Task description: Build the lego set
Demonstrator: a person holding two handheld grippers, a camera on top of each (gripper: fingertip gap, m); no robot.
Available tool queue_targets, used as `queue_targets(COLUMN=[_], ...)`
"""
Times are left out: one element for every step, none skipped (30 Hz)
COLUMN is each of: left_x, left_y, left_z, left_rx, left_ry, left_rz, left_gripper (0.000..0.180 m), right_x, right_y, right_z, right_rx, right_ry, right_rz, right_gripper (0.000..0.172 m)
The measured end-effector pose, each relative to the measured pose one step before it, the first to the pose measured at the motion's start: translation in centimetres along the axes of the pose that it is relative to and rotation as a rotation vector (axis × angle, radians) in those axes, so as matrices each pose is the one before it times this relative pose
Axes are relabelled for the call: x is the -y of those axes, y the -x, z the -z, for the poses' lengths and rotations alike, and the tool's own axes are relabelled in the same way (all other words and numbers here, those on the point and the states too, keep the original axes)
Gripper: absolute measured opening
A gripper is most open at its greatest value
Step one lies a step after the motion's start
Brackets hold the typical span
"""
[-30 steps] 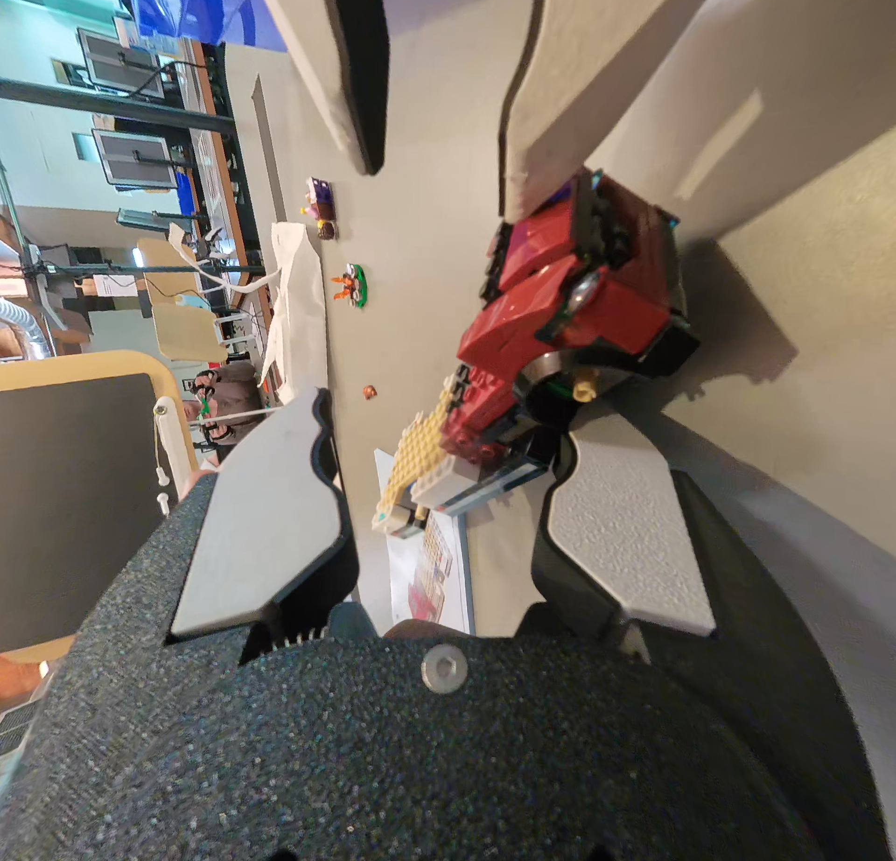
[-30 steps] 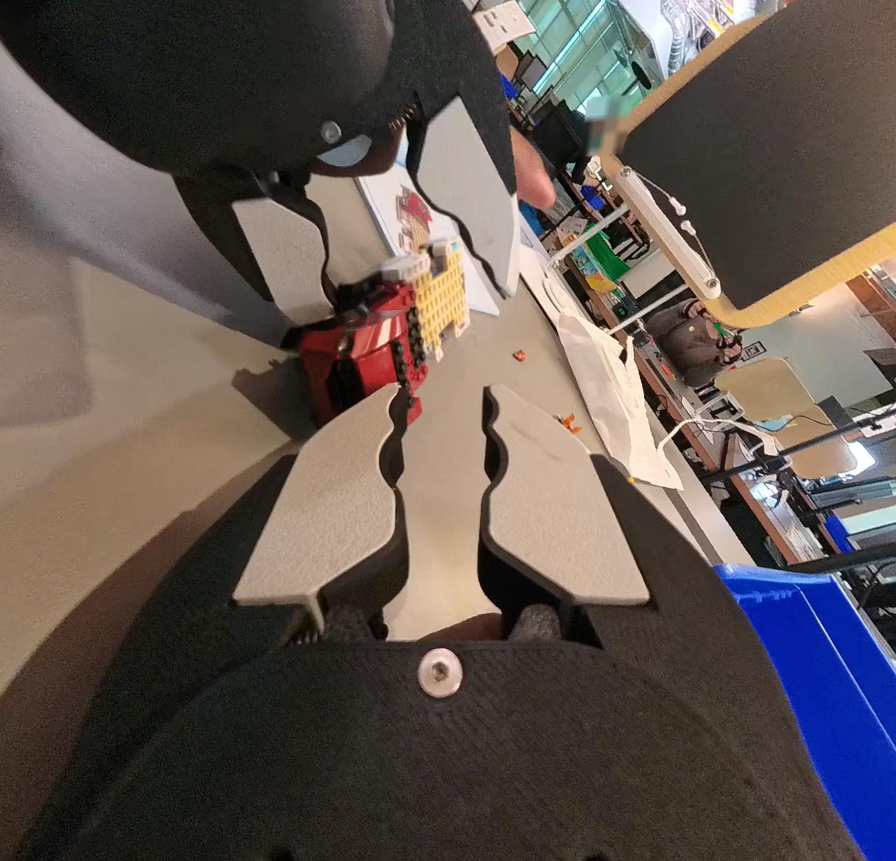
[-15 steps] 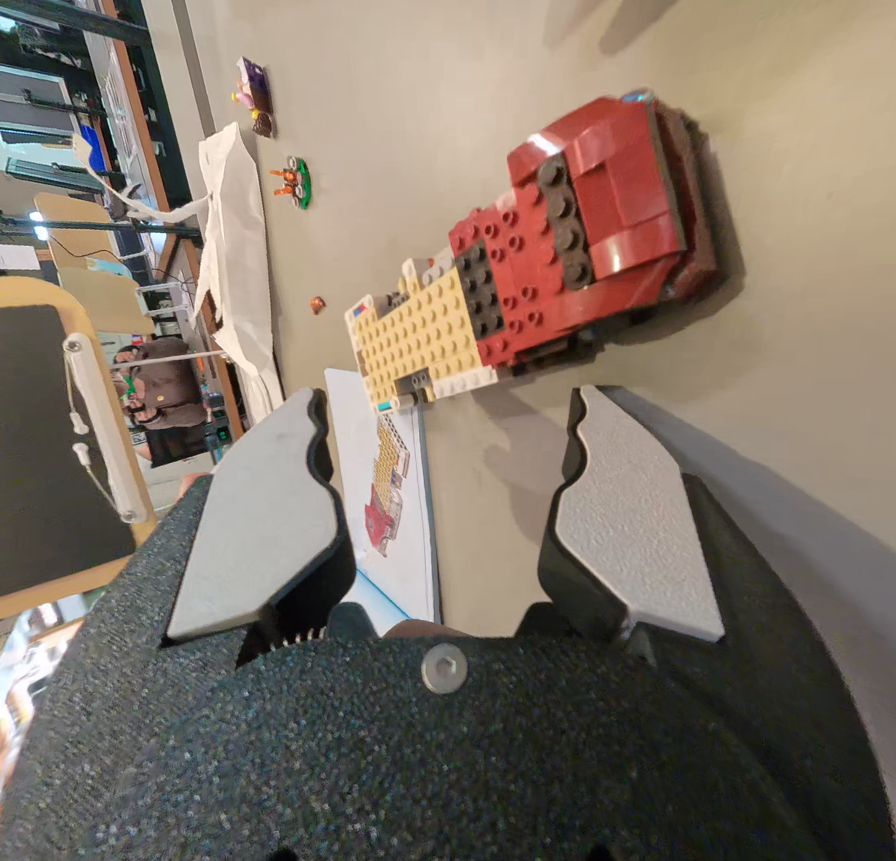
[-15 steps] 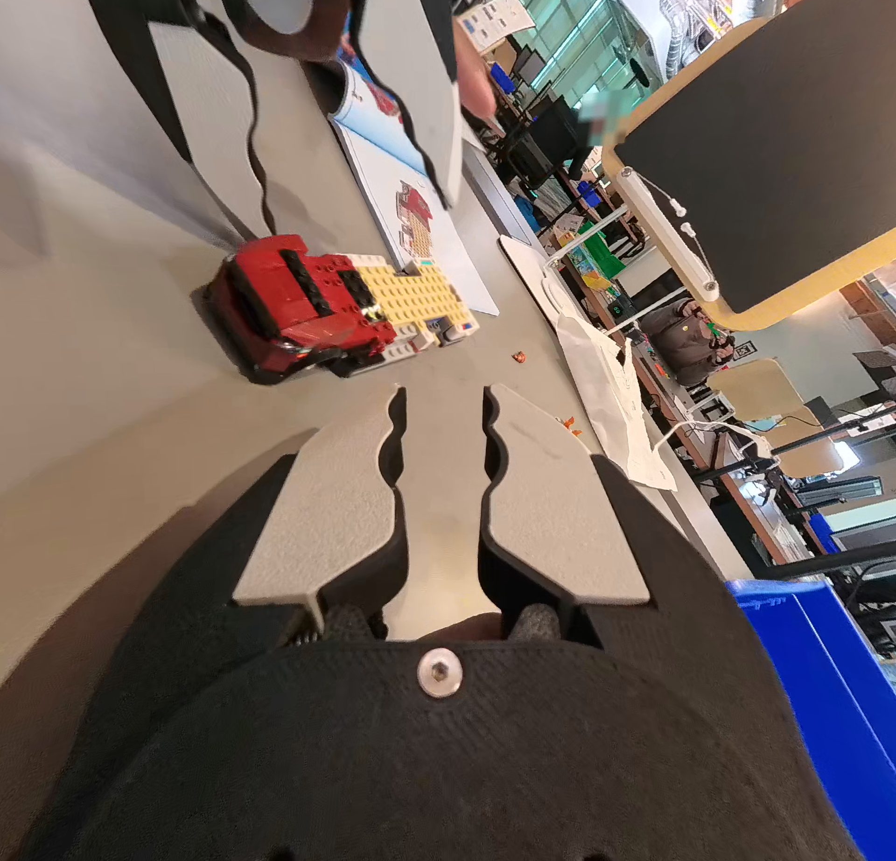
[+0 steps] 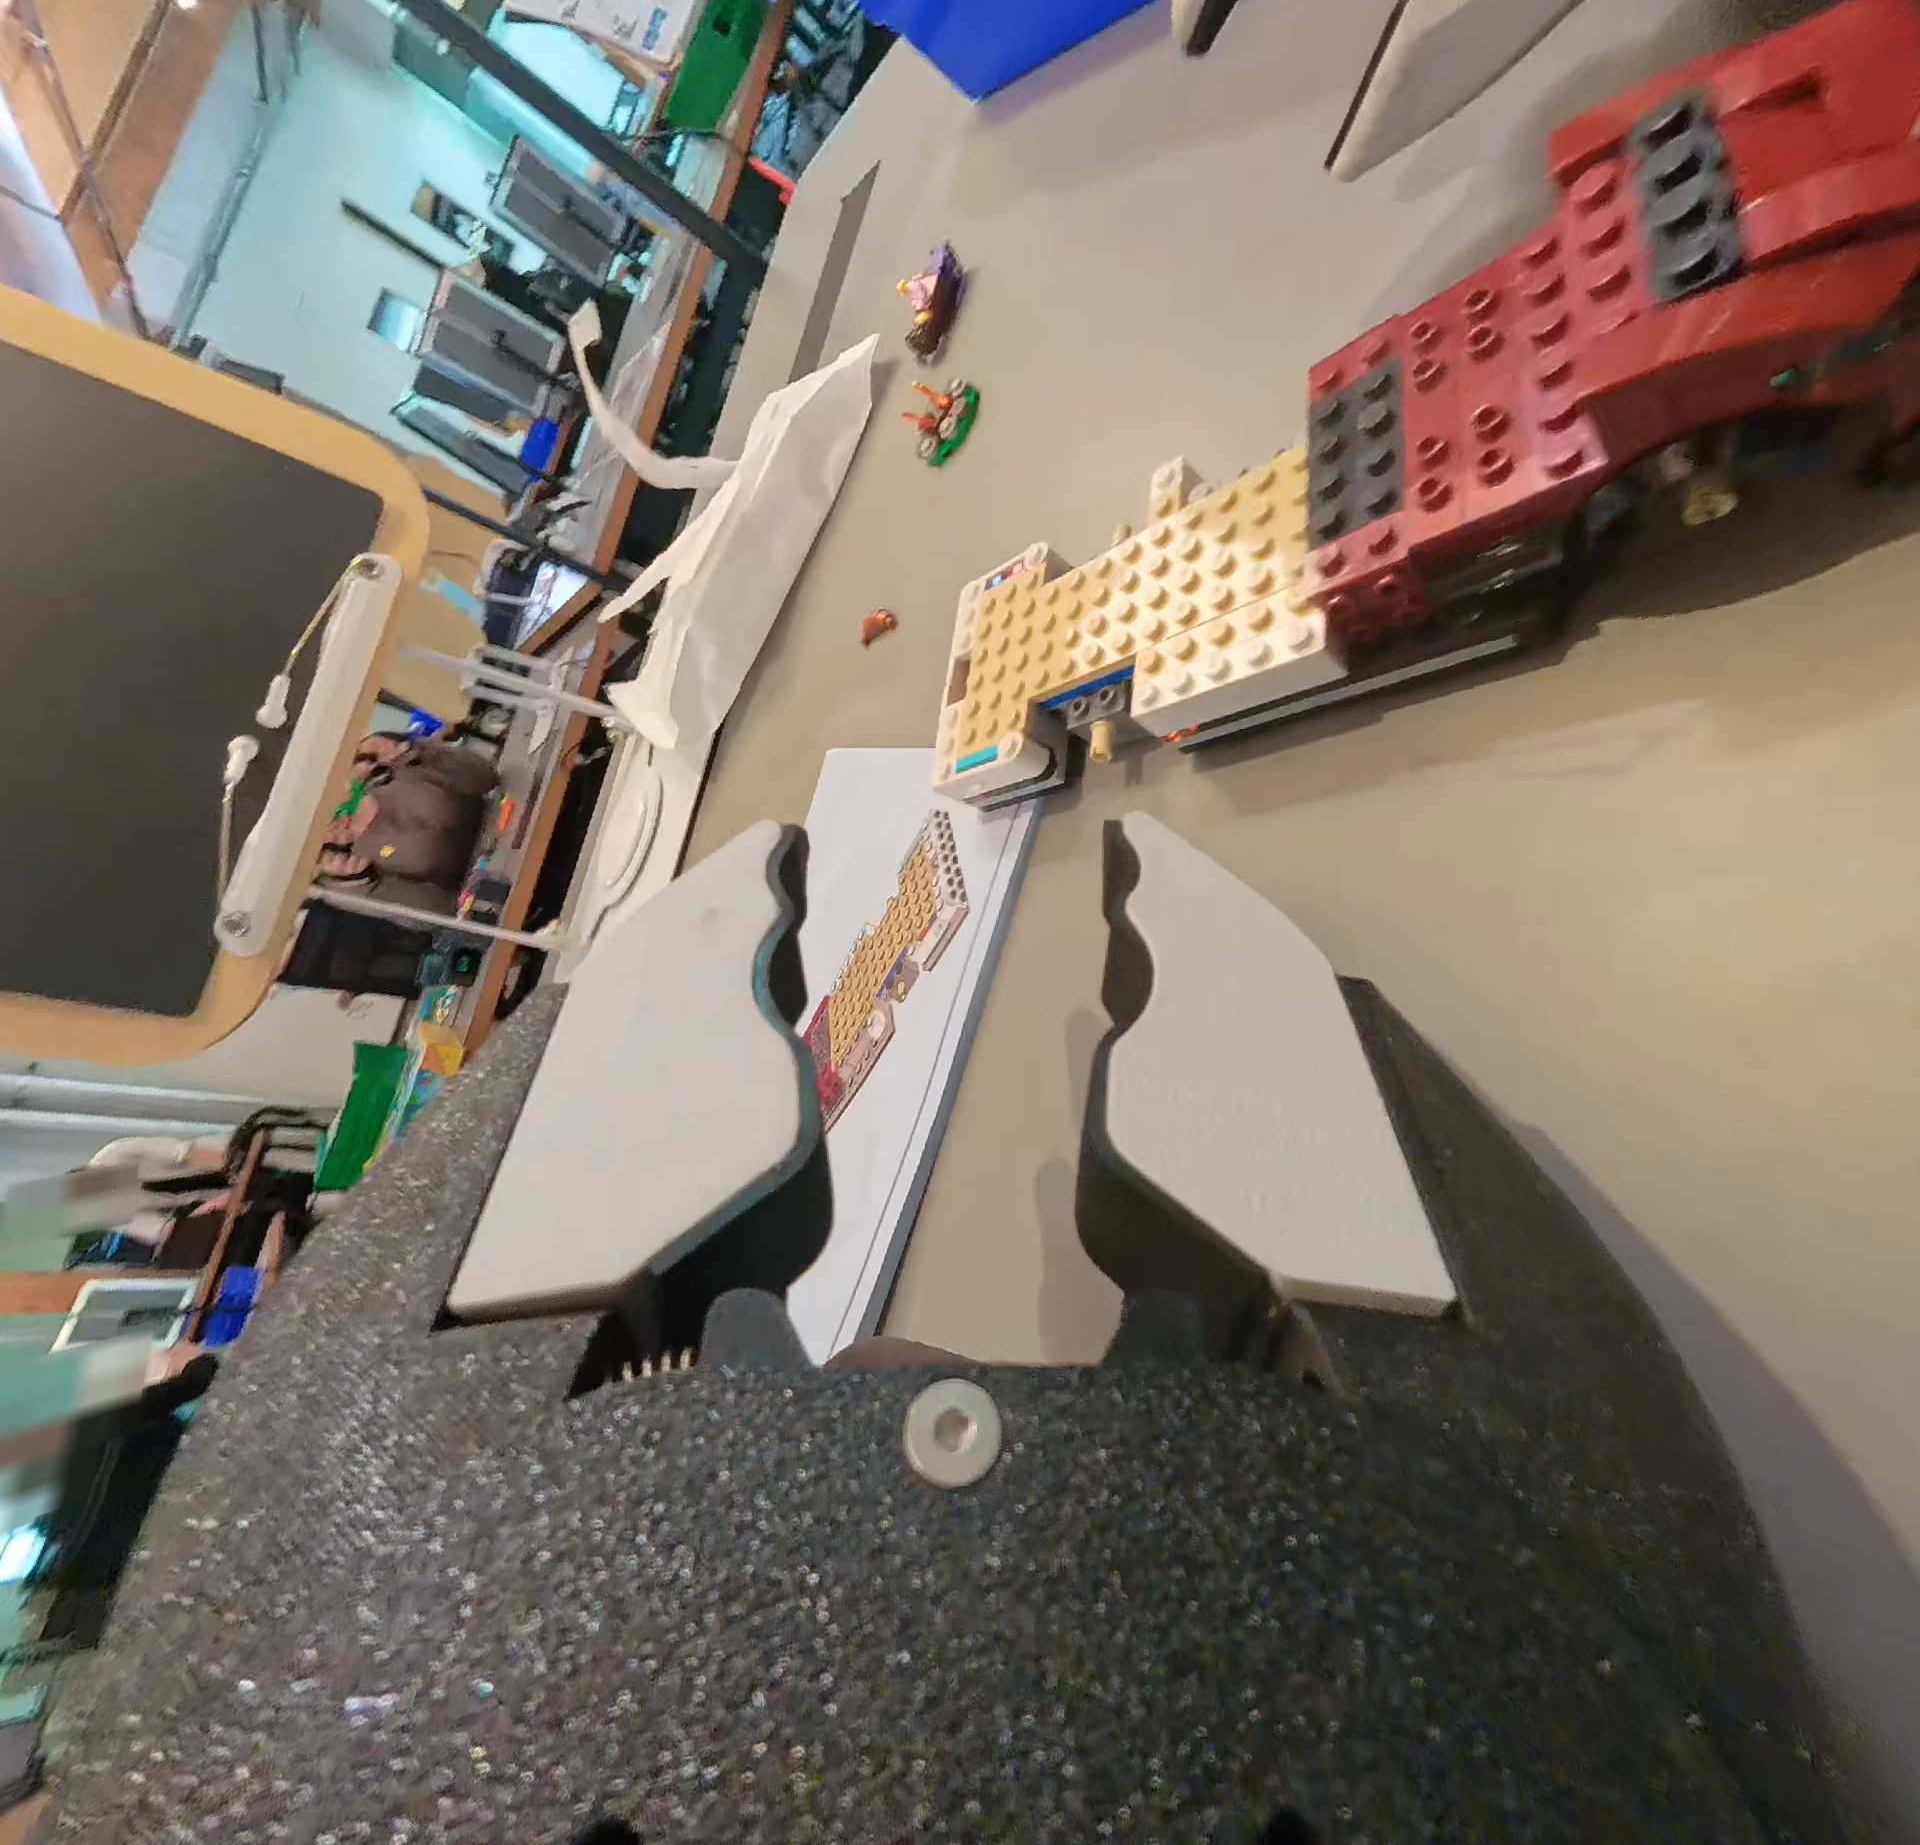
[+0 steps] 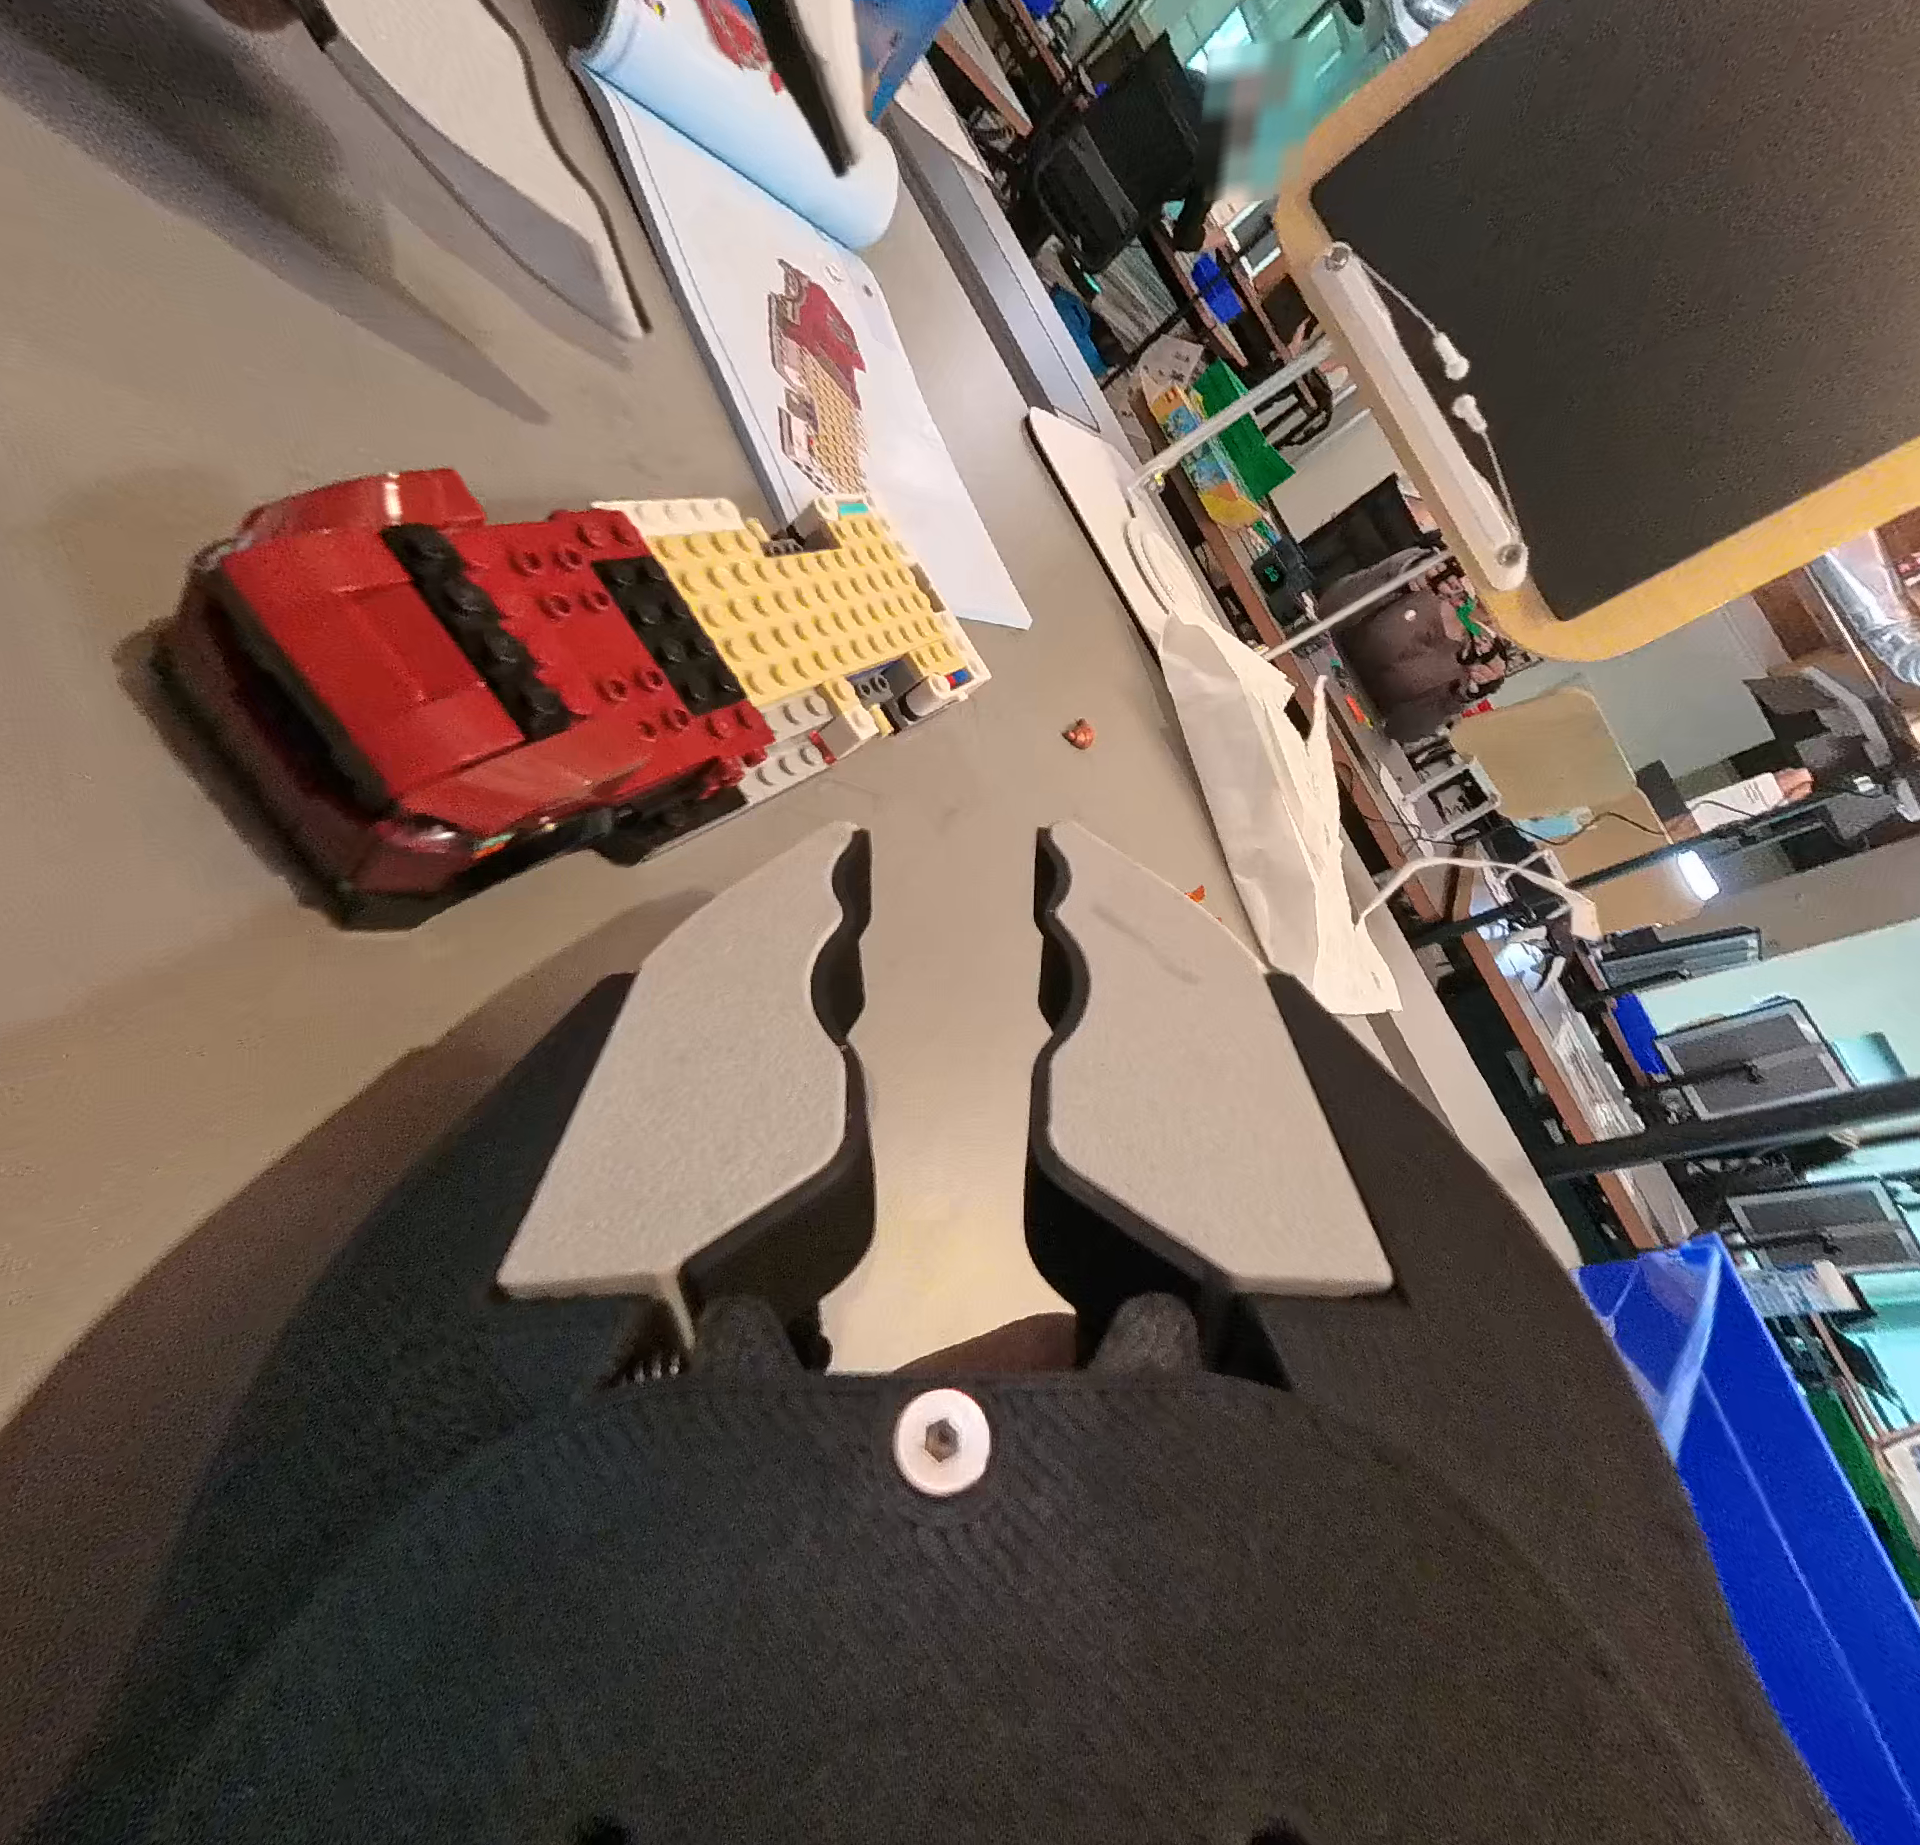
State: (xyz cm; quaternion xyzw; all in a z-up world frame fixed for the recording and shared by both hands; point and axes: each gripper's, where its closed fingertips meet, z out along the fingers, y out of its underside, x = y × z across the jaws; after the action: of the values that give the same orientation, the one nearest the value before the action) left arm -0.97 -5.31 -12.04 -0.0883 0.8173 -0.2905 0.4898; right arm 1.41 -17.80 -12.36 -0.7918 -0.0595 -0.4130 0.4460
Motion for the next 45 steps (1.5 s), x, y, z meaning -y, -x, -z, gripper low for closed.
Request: queue_targets(left_x=[-0.405,-0.405,-0.401,-0.363,-0.271,-0.171,-0.09,-0.057,-0.057,-0.047,-0.009,-0.017,-0.032,-0.081,-0.161,-0.18,-0.101,-0.039,-0.025,-0.03,-0.051,-0.039,-0.036,-0.058,-0.1,-0.078,-0.002,0.01,0.0,-0.001,0.007,-0.009,-0.01,-0.016,-0.035,-0.04,-0.024,-0.009,-0.009,-0.013,-0.008,-0.008,-0.008,-0.002,-0.004], left_y=[0.284,0.338,0.27,0.118,0.003,-0.056,-0.077,-0.091,-0.03,0.016,0.035,-0.065,-0.006,0.077,-0.028,0.009,0.03,-0.053,-0.03,-0.001,-0.028,-0.056,-0.065,-0.062,-0.116,-0.099,-0.069,-0.101,-0.1,-0.048,0.004,-0.001,0.006,0.011,0.026,0.019,0.022,0.011,0.0,0.013,-0.001,0.003,-0.008,-0.008,0.005], left_z=[-0.087,-0.068,-0.077,-0.104,-0.069,-0.053,-0.032,-0.035,-0.012,0.001,0.009,0.005,0.006,0.002,-0.003,-0.024,0.008,0.02,0.026,0.017,-0.005,-0.007,-0.012,-0.025,-0.047,-0.037,-0.014,-0.011,-0.015,-0.006,-0.015,-0.001,-0.003,-0.011,-0.007,-0.021,-0.001,-0.016,-0.02,-0.017,-0.011,-0.011,-0.015,-0.015,-0.008], left_rx=[0.0264,0.0325,0.0284,0.018,0.0076,0.0031,0.0013,-0.0017,0.0013,0.0003,-0.0034,-0.0113,-0.0052,0.0041,-0.0031,0.001,0.0024,-0.0045,-0.0035,0.0002,-0.0007,-0.0007,0.0003,-0.0009,-0.0048,-0.0035,-0.0014,-0.0046,-0.005,-0.001,0.0014,-0.0002,-0.0006,-0.0007,0.0006,0.0012,0.0007,0.0001,-0.0001,0.0008,0.0001,-0.0001,-0.0002,0.0001,0.001], left_ry=[0.0134,0.016,0.0187,0.0168,0.0129,0.0074,0.0027,0.0023,0.0011,0.0006,-0.0003,-0.0006,0.0005,0.0011,0.0083,0.0104,0.0048,0.0013,0.0027,0.0039,0.0054,0.0037,0.0028,0.0046,0.0067,0.0049,0.0003,-0.0005,0.0013,0.0013,0.0004,0.0003,-0.0003,-0.0005,0.0006,0.0016,0.0005,-0.0001,0.0003,0.0006,0.0003,0.0003,0.0006,0.0008,0.0003], left_rz=[-0.0037,-0.0093,-0.0152,-0.0174,-0.0137,-0.0088,-0.0052,-0.0008,0.006,0.0137,0.0204,0.0219,0.0151,0.007,0.0017,-0.0001,-0.0017,-0.001,0.0001,-0.0026,-0.0071,-0.0099,-0.0097,-0.0072,-0.0048,-0.0042,-0.0043,-0.0028,-0.0019,-0.0026,-0.003,-0.0013,0.0009,0.0013,0.0004,-0.0003,0.0,0.0004,-0.0001,-0.0002,-0.0002,-0.0011,-0.0015,-0.0014,-0.0018], left_gripper=[0.054,0.052,0.05,0.049,0.048,0.047,0.047,0.047,0.047,0.047,0.047,0.048,0.048,0.048,0.048,0.048,0.048,0.048,0.048,0.048,0.048,0.048,0.048,0.048,0.048,0.048,0.048,0.048,0.048,0.048,0.048,0.048,0.047,0.047,0.047,0.047,0.047,0.047,0.046,0.046,0.046,0.046,0.046,0.045,0.045], right_x=[-0.064,-0.079,-0.093,-0.096,-0.113,-0.094,-0.1,-0.114,-0.115,-0.11,-0.107,-0.075,-0.056,-0.048,-0.024,-0.018,-0.035,-0.032,-0.022,-0.015,-0.016,-0.019,-0.007,-0.003,-0.02,-0.057,-0.044,-0.016,0.003,0.0,-0.006,0.0,0.006,0.006,0.008,0.008,0.01,-0.007,0.006,0.001,0.006,-0.005,-0.007,0.006,0.011], right_y=[-0.113,-0.119,-0.093,-0.084,-0.087,-0.076,-0.096,-0.074,-0.061,-0.033,-0.004,0.053,0.075,0.071,0.097,0.102,0.079,0.063,0.057,0.036,0.038,0.024,0.017,0.006,0.003,0.001,-0.018,-0.016,-0.013,0.008,0.017,0.01,0.014,0.009,0.017,0.009,0.018,0.009,0.005,0.007,0.019,0.015,0.018,0.007,0.002], right_z=[-0.247,-0.218,-0.194,-0.169,-0.147,-0.121,-0.11,-0.111,-0.097,-0.099,-0.101,-0.078,-0.069,-0.038,-0.037,-0.022,-0.043,-0.03,-0.027,-0.026,-0.014,-0.012,-0.013,-0.007,-0.013,-0.023,-0.018,0.002,0.003,0.0,-0.011,0.003,0.001,0.009,-0.001,0.017,-0.004,0.001,-0.003,-0.001,-0.003,-0.003,-0.014,-0.006,0.018], right_rx=[-0.008,-0.0079,-0.0079,-0.008,-0.0076,-0.008,-0.0085,-0.0068,-0.0048,-0.0038,-0.0016,0.0013,0.0014,-0.0003,0.0007,0.0015,0.0002,0.0007,0.0014,0.0011,0.0007,0.0006,0.0004,0.0002,0.0,-0.0003,-0.0009,-0.0007,0.0003,0.0006,0.0006,0.0004,0.0003,0.0007,0.0006,0.0005,0.0006,0.0005,0.0005,0.0007,0.0007,0.001,0.0012,0.0005,0.0001], right_ry=[0.0067,0.006,0.0059,0.0065,0.0065,0.0053,0.0059,0.0068,0.0064,0.0065,0.0063,0.0063,0.006,0.0044,0.003,0.0028,0.0037,0.0035,0.0022,0.0016,0.0015,0.0013,0.0008,0.0003,0.0009,0.0022,0.002,0.0004,-0.0003,0.0,0.0002,-0.0001,-0.0005,-0.0007,-0.0007,-0.0005,-0.0002,-0.0004,-0.0004,-0.0001,0.0,0.0,0.0003,0.0001,-0.0012], right_rz=[0.0029,0.0046,0.006,0.0063,0.0065,0.0062,0.005,0.0044,0.0045,0.0046,0.0048,0.0048,0.0057,0.0072,0.0081,0.0081,0.007,0.0054,0.0038,0.0027,0.0021,0.0017,0.0013,0.001,0.0013,0.0017,0.0012,-0.0003,-0.001,0.0,0.0013,0.0012,0.0004,0.0004,0.0007,0.0009,0.0008,0.0005,0.0002,0.0003,0.0009,0.0009,0.0004,0.0002,0.0008], right_gripper=[0.03,0.03,0.03,0.03,0.03,0.03,0.03,0.03,0.03,0.03,0.03,0.03,0.03,0.03,0.03,0.03,0.03,0.03,0.03,0.03,0.03,0.03,0.03,0.03,0.03,0.03,0.03,0.03,0.03,0.03,0.03,0.03,0.03,0.03,0.03,0.03,0.03,0.03,0.03,0.03,0.03,0.03,0.03,0.03,0.03])
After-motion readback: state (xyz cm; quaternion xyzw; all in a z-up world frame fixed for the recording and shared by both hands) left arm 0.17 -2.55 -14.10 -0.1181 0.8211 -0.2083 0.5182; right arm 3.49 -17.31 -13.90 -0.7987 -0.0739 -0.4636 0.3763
